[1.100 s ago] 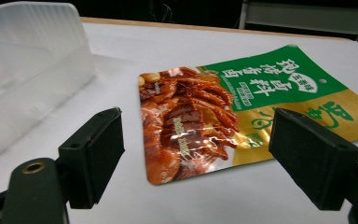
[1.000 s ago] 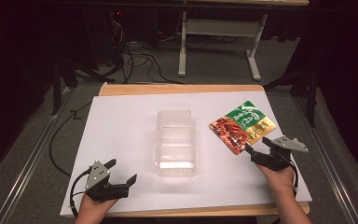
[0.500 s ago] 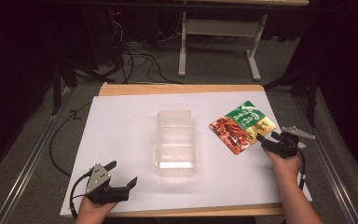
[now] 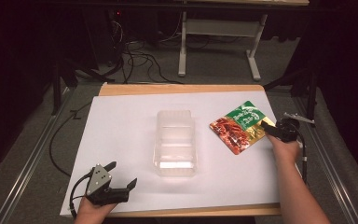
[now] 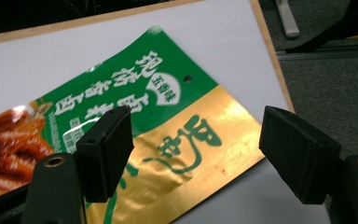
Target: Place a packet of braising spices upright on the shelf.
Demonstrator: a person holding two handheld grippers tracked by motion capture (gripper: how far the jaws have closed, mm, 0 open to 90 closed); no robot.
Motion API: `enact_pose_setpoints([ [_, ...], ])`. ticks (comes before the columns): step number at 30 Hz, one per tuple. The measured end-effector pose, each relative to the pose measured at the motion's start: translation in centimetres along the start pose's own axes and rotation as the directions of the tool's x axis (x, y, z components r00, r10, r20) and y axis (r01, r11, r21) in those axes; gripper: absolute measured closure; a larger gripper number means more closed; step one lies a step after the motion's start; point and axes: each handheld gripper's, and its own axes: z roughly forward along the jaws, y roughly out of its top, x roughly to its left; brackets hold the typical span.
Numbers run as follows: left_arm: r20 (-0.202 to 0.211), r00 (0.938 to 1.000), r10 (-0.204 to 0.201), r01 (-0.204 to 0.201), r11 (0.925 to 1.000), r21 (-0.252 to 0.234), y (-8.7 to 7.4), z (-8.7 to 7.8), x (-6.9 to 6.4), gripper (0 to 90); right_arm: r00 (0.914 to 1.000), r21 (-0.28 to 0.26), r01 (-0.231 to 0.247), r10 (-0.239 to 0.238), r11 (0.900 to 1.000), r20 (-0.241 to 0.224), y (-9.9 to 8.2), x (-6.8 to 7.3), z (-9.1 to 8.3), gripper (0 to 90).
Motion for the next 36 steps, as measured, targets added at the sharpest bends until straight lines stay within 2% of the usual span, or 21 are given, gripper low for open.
enact_pose_setpoints([
  [5, 0.001, 1.0000, 0.008, -0.008, 0.9999, 0.009, -0.1, 0.1, -0.2, 6.9, 0.9997, 0.005, -0.023, 0.023, 0.9997, 0.010, 0.5, -0.7, 0.4, 28.0],
  [7, 0.003, 1.0000, 0.009, -0.009, 0.9998, 0.016, -0.1, 0.1, -0.2, 6.9, 0.9993, 0.036, -0.036, 0.036, 0.9987, 0.008, 0.2, -1.2, 0.9, 28.1],
  [11, 0.004, 0.9999, 0.015, -0.015, 0.9997, 0.017, 0.0, 0.2, -0.5, 6.9, 0.9990, 0.045, -0.045, 0.045, 0.9980, 0.008, 0.2, -1.4, 1.1, 28.6],
  [12, 0.008, 0.9999, 0.014, -0.014, 0.9997, 0.019, -0.1, 0.3, -0.6, 7.0, 0.9979, 0.060, -0.065, 0.064, 0.9961, 0.005, 0.2, -1.5, 1.2, 28.5],
  [14, 0.014, 0.9997, 0.021, -0.021, 0.9994, 0.026, -0.1, 0.4, -0.7, 7.0, 0.9973, 0.061, -0.073, 0.073, 0.9954, 0.006, 0.1, -1.6, 1.2, 28.5],
  [17, 0.020, 0.9994, 0.027, -0.028, 0.9990, 0.034, -0.1, 0.5, -0.8, 7.0, 0.9973, 0.066, -0.074, 0.073, 0.9951, 0.007, 0.2, -1.6, 1.3, 29.1],
  [18, 0.021, 0.9993, 0.030, -0.030, 0.9989, 0.035, -0.1, 0.6, -0.9, 7.0, 0.9969, 0.064, -0.078, 0.078, 0.9949, -0.007, 0.1, -1.7, 1.3, 31.6],
  [26, 0.026, 0.9990, 0.036, -0.037, 0.9984, 0.044, -0.1, 0.8, -1.0, 7.0, 0.9962, 0.043, -0.078, 0.080, 0.9960, -0.036, 0.2, -1.6, 1.1, 32.8],
  [29, 0.026, 0.9988, 0.040, -0.041, 0.9980, 0.047, -0.2, 0.9, -1.0, 7.0, 0.9950, 0.007, -0.061, 0.062, 0.9981, -0.078, 0.3, -1.0, 0.8, 36.8],
  [32, 0.027, 0.9987, 0.043, -0.044, 0.9978, 0.050, -0.2, 0.9, -1.0, 7.0, 0.9928, 0.000, -0.057, 0.057, 0.9984, -0.105, 0.5, -0.6, 0.8, 38.9],
  [36, 0.030, 0.9983, 0.051, -0.052, 0.9970, 0.057, -0.2, 0.9, -1.1, 7.1, 0.9925, 0.009, -0.055, 0.056, 0.9984, -0.109, 0.3, -0.2, 1.2, 39.0],
])
